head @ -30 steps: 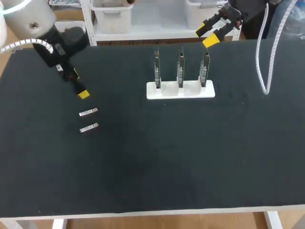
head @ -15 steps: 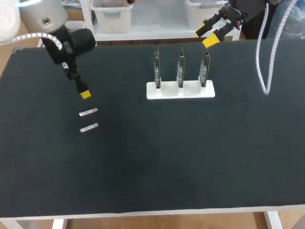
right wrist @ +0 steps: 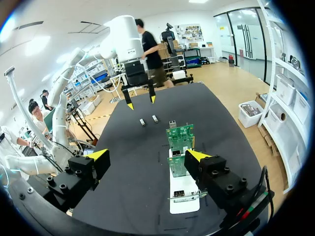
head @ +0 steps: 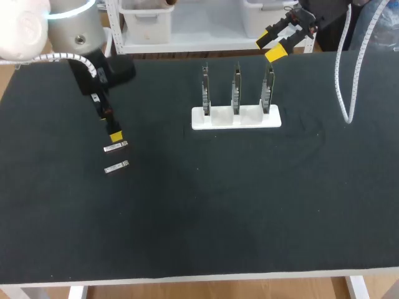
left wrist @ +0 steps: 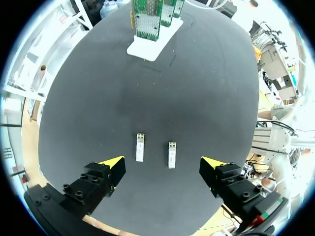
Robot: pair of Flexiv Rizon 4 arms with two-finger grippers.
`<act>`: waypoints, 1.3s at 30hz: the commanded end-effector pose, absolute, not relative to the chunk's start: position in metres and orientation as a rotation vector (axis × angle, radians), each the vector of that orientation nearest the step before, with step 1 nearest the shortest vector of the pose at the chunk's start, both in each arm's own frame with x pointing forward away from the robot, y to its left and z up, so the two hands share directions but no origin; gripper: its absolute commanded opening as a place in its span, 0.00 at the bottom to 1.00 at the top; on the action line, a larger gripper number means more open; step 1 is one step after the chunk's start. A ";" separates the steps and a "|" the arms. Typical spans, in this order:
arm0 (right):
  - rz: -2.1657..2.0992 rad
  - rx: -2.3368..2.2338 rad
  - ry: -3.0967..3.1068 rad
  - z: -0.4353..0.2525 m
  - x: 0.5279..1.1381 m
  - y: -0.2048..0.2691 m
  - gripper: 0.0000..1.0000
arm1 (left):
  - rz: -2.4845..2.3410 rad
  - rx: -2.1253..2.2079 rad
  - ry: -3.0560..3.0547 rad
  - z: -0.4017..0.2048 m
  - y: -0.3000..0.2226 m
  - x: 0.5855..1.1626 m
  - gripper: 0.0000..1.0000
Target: Pick up the optical module with the left hand, and insert it into the network port with the right hand.
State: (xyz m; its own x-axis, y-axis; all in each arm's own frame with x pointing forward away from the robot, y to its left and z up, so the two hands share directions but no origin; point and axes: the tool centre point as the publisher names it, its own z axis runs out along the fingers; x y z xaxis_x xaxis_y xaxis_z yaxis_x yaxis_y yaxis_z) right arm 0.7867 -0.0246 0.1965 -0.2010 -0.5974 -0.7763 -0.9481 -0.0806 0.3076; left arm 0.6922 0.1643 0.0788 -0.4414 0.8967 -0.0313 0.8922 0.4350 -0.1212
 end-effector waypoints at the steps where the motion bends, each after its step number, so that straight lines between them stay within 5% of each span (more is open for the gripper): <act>1: 1.190 -1.666 1.801 0.197 0.786 -0.025 1.00 | 0.163 -1.601 -2.653 0.075 0.168 0.692 1.00; 39: 1.190 -1.666 1.801 0.197 0.786 -0.025 1.00 | 0.131 -1.682 -2.494 0.019 0.175 0.715 1.00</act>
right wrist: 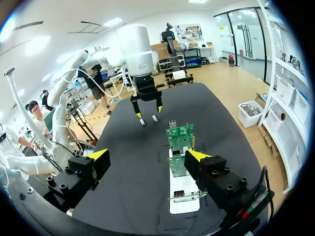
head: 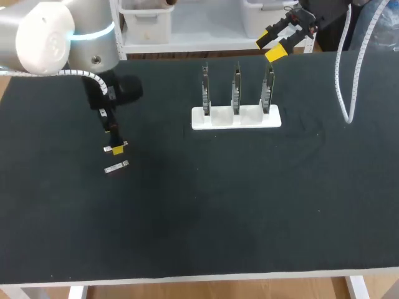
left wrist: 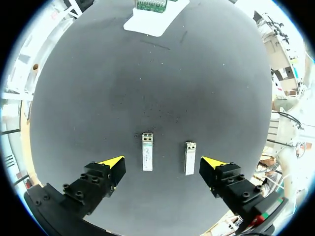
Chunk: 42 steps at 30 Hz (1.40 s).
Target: Pick up the optical module with the left hand, and insert it into the network port with the right hand.
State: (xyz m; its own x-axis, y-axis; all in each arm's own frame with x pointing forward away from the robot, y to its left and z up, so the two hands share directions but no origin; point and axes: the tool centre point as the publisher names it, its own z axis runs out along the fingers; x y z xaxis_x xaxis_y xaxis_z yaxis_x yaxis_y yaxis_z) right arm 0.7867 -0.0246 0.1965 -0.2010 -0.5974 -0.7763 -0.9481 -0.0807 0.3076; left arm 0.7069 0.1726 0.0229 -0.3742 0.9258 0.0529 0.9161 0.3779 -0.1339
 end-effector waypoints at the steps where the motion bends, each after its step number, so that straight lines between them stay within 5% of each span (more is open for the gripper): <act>1: 1.190 -1.666 1.801 0.197 0.786 -0.025 1.00 | 0.128 -1.680 -2.495 0.019 0.177 0.716 1.00; 42: 1.190 -1.666 1.801 0.197 0.786 -0.025 1.00 | 0.064 -1.583 -2.620 0.008 0.184 0.719 1.00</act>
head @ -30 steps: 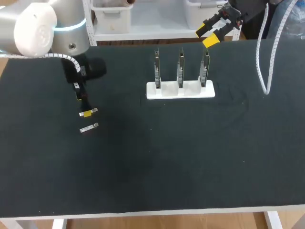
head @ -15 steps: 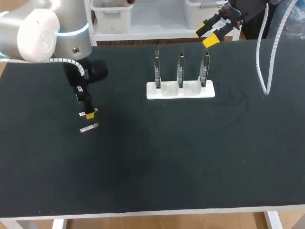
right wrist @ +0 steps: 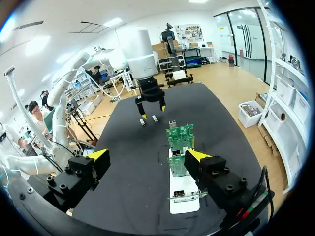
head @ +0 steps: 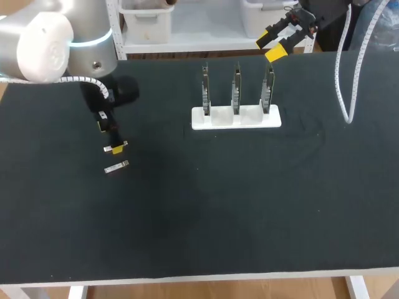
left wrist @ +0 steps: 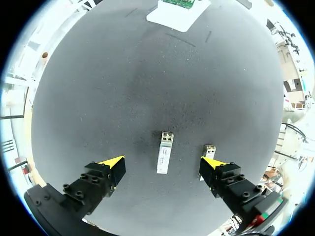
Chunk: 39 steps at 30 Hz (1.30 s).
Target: Pick up the optical module with the left hand, and insert it into the network port with the right hand.
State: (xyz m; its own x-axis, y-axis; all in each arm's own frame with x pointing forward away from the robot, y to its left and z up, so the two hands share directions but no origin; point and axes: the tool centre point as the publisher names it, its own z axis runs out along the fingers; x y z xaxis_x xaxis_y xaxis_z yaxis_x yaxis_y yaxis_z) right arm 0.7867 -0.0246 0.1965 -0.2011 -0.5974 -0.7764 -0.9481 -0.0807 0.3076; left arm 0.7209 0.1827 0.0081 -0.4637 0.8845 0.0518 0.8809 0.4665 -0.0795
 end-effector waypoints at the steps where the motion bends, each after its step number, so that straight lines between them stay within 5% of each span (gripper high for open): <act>1: 1.190 -1.666 1.801 0.197 0.786 -0.025 1.00 | 0.064 -1.583 -2.620 0.008 0.184 0.719 1.00; 39: 1.190 -1.666 1.801 0.197 0.786 -0.025 1.00 | -0.150 -1.722 -2.569 0.003 0.195 0.704 1.00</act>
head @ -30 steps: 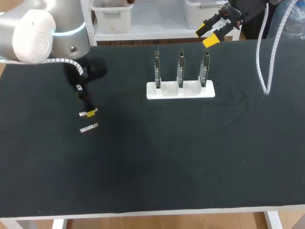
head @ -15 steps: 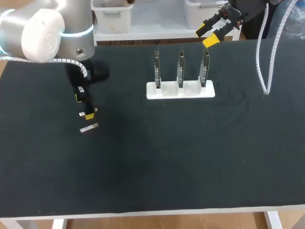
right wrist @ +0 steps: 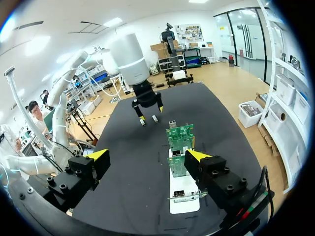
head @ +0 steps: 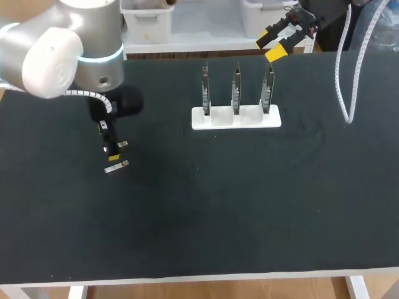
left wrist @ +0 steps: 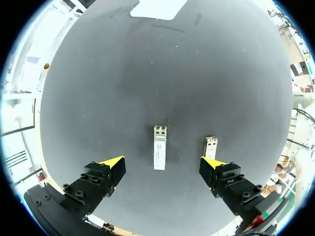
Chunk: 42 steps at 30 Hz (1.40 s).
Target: Pick up the optical module with the left hand, and insert it into the network port with the right hand.
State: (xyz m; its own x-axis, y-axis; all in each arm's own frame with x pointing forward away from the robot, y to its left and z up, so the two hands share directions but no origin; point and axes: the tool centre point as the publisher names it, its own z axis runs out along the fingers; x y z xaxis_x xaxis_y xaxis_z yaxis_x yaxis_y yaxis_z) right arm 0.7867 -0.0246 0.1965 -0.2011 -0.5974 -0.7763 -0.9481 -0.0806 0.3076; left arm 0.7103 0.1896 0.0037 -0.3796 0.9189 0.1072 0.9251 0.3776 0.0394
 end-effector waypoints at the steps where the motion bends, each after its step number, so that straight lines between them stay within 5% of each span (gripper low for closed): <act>1: 1.190 -1.666 1.801 0.197 0.786 -0.025 1.00 | -0.145 -1.717 -2.572 0.002 0.196 0.704 1.00; 42: 1.190 -1.666 1.801 0.197 0.786 -0.025 1.00 | -0.028 -1.694 -2.584 -0.012 0.199 0.724 1.00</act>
State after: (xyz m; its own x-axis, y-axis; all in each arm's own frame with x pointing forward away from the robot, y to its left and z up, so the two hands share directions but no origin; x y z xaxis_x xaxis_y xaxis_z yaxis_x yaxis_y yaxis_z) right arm 0.7867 -0.0246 0.1965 -0.2011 -0.5974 -0.7763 -0.9481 -0.0807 0.3076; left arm 0.7196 0.1977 -0.0088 -0.4025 0.9137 0.0567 0.9151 0.4033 -0.0025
